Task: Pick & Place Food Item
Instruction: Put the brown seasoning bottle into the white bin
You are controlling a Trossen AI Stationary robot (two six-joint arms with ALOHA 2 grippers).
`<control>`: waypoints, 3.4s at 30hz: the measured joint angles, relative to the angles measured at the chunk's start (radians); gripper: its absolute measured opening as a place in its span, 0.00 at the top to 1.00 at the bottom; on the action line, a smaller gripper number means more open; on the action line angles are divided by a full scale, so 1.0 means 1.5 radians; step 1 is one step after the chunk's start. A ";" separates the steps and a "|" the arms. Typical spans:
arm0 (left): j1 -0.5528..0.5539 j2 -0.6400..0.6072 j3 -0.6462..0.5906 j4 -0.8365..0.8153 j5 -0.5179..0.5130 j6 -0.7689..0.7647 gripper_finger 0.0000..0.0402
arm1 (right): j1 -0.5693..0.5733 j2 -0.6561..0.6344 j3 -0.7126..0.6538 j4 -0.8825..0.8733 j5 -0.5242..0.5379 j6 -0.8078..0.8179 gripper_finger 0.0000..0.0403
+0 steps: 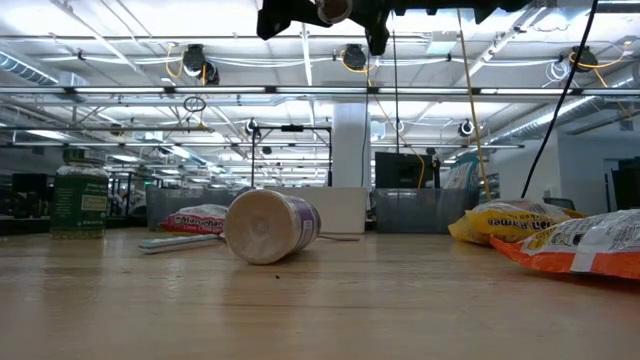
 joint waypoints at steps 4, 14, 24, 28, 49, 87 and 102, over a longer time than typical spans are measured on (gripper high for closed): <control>0.000 0.000 0.000 0.000 -0.001 0.001 0.51 | 0.000 0.000 0.000 -0.001 0.000 0.000 0.58; 0.000 0.000 0.000 0.001 -0.003 0.001 0.51 | 0.000 0.000 0.000 -0.001 0.000 0.000 0.58; 0.000 0.000 0.000 0.006 -0.025 0.000 0.44 | 0.000 0.001 -0.001 -0.004 0.003 0.006 0.58; 0.000 -0.001 0.000 0.007 -0.025 0.004 0.47 | 0.000 0.001 -0.001 -0.004 0.003 0.005 0.58; 0.006 -0.002 0.001 -0.007 0.005 -0.026 0.23 | -0.036 -0.028 -0.002 -0.037 -0.003 -0.016 0.58; 0.244 -0.159 -0.237 0.224 0.183 0.133 0.39 | -0.176 -0.038 -0.066 -0.072 0.172 -0.058 0.58; 0.410 -0.172 -0.333 0.385 0.447 0.124 0.38 | -0.197 0.115 -0.066 0.095 0.230 0.018 0.58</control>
